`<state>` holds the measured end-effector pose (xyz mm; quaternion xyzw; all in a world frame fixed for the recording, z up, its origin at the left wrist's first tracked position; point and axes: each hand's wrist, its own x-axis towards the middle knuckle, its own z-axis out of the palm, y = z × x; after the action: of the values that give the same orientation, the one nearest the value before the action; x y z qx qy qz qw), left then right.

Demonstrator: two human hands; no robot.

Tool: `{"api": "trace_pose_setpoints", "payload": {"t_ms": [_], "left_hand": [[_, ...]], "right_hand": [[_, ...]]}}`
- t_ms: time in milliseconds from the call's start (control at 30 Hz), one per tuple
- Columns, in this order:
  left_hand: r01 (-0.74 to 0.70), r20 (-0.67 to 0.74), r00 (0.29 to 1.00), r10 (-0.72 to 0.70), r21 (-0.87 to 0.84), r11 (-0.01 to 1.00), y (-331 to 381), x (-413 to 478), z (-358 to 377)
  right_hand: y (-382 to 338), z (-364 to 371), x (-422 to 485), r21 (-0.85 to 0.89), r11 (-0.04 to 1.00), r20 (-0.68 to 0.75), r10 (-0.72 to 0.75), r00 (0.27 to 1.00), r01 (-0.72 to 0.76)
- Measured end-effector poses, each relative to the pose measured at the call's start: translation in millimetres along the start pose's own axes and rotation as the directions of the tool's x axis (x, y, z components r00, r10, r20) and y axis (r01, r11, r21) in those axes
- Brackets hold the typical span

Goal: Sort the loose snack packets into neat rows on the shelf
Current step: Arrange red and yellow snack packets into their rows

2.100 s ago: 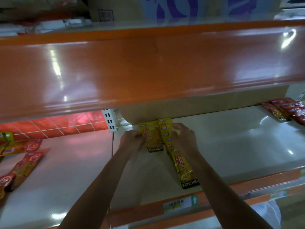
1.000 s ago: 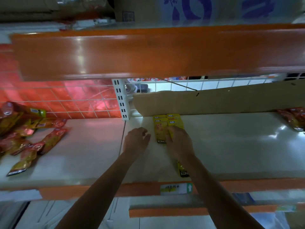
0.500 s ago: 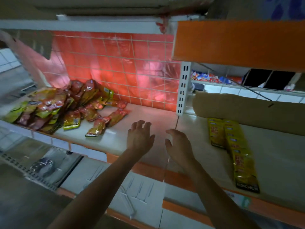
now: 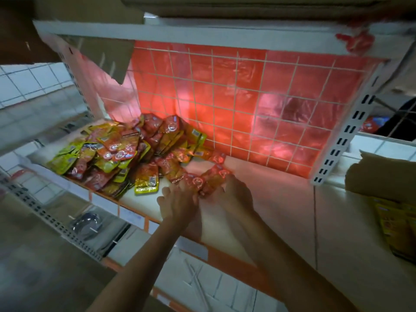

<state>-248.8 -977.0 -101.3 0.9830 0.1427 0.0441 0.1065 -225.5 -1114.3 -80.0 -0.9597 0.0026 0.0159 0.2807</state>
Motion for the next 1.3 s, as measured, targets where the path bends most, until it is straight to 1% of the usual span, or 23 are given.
{"api": "trace_pose_setpoints", "payload": {"t_ms": [100,267,367,533,600,667,700,800,933,967,1033,1100,1133,1200,1300], "left_hand": [[-0.018,-0.021,1.000,0.018,-0.003,1.000,-8.0,8.9,1.9],[-0.068,-0.044,0.997,0.064,-0.090,0.994,-14.7,19.7,5.3],[-0.095,-0.046,0.995,0.089,-0.151,0.984,-17.0,24.5,5.2],[-0.107,-0.035,0.994,0.101,-0.296,0.949,-15.4,29.0,7.8],[-0.101,0.010,0.993,0.116,-0.420,0.902,-11.6,30.5,5.0],[-0.059,0.058,0.992,0.108,-0.545,0.836,-6.2,31.3,1.7],[-0.041,0.078,0.991,0.106,-0.581,0.813,-3.1,31.6,0.2],[0.023,0.150,0.983,0.108,-0.676,0.736,2.5,33.3,-0.7],[0.167,0.266,0.960,0.085,-0.791,0.588,1.2,32.9,-2.2],[0.182,0.275,0.958,0.083,-0.804,0.565,0.7,31.7,-1.6],[0.163,0.260,0.961,0.091,-0.805,0.571,2.2,27.7,-2.0],[0.122,0.245,0.960,0.138,-0.804,0.582,6.0,24.5,-0.7],[0.116,0.248,0.955,0.162,-0.817,0.565,8.9,22.4,-0.3],[0.151,0.272,0.944,0.186,-0.860,0.487,16.5,17.6,1.5],[0.183,0.278,0.936,0.217,-0.908,0.376,37.1,5.9,0.9]], "right_hand": [[-14.1,8.8,17.2,0.019,0.998,-0.042,0.067,0.997,-0.066],[-24.0,21.6,36.2,0.075,0.987,-0.080,0.148,0.986,-0.142],[-25.7,24.8,42.3,0.108,0.976,-0.076,0.200,0.977,-0.192],[-26.0,28.5,41.5,0.142,0.971,-0.058,0.202,0.978,-0.192],[-25.5,26.1,40.5,0.193,0.960,-0.046,0.218,0.975,-0.205],[-23.8,22.7,41.5,0.246,0.946,-0.019,0.224,0.974,-0.213],[-23.0,20.5,41.7,0.264,0.940,0.001,0.223,0.975,-0.216],[-19.5,15.4,40.7,0.312,0.922,0.058,0.221,0.973,-0.228],[-11.5,10.7,40.6,0.408,0.853,0.103,0.311,0.945,-0.325],[-9.5,10.7,40.8,0.430,0.836,0.116,0.323,0.939,-0.340],[-6.5,10.4,38.3,0.485,0.796,0.137,0.339,0.931,-0.362],[-1.8,8.3,34.6,0.531,0.774,0.120,0.335,0.935,-0.345],[1.2,5.2,31.6,0.546,0.774,0.104,0.317,0.943,-0.320],[10.1,-3.2,25.8,0.588,0.763,0.051,0.296,0.954,-0.268],[28.7,-21.0,12.1,0.706,0.672,-0.002,0.319,0.948,-0.224]]}}
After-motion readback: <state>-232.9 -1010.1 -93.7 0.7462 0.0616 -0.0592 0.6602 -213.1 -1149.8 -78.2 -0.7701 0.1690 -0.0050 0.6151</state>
